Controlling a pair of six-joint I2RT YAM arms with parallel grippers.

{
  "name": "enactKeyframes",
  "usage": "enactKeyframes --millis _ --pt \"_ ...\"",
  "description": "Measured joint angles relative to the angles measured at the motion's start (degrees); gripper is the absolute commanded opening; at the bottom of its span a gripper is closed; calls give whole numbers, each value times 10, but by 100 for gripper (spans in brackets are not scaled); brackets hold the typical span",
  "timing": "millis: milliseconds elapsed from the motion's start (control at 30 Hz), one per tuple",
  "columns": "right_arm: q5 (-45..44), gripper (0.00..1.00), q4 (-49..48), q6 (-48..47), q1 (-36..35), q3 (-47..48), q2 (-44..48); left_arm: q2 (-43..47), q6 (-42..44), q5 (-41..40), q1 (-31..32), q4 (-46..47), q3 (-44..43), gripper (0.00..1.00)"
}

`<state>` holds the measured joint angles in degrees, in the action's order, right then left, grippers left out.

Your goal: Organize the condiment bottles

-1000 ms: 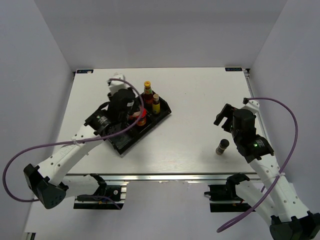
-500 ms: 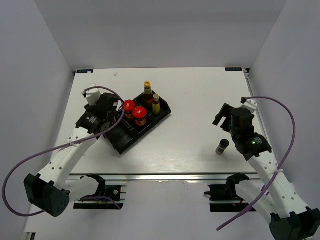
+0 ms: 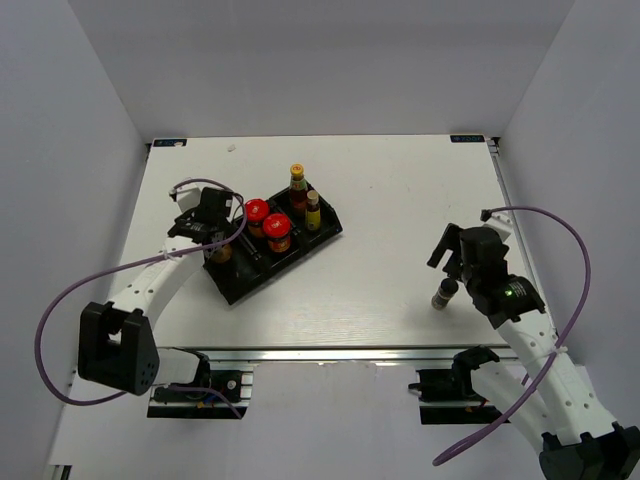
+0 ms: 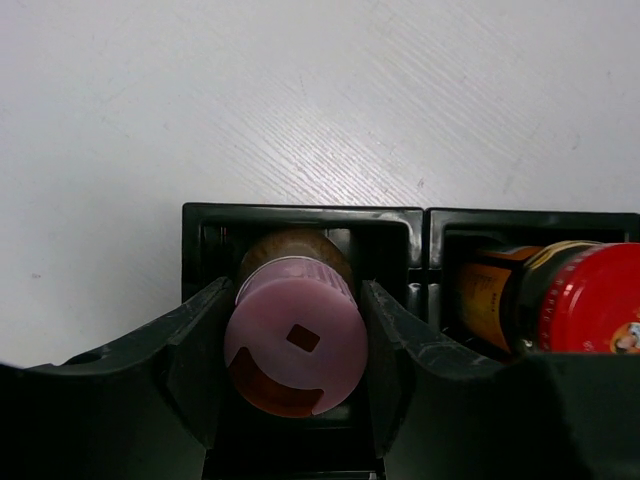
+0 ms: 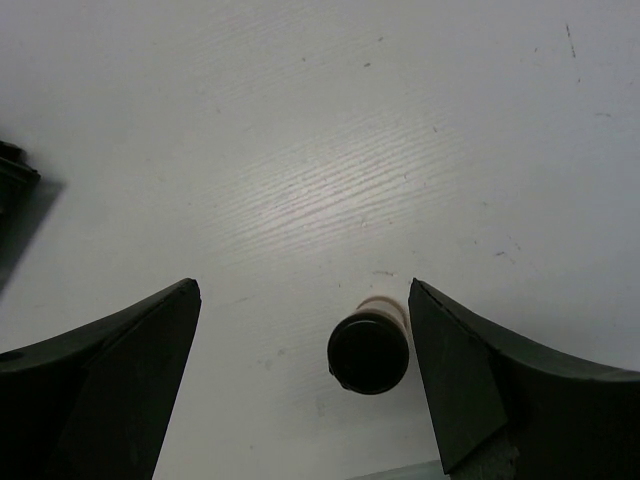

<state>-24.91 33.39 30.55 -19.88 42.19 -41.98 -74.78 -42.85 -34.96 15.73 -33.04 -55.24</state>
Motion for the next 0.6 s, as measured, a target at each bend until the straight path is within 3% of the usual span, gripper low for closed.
enactKeyframes --millis 133,400,500,600 --pt "13 89 44 11 0 -3 -3 -20 0 14 -1 13 14 40" --pt "17 89 86 30 0 -35 -19 -26 0 20 -1 30 17 69" --pt "17 89 94 37 0 -38 -28 -26 -1 20 -1 31 18 75" --pt "23 82 92 38 0 -41 -31 -26 0 20 -1 32 19 79"
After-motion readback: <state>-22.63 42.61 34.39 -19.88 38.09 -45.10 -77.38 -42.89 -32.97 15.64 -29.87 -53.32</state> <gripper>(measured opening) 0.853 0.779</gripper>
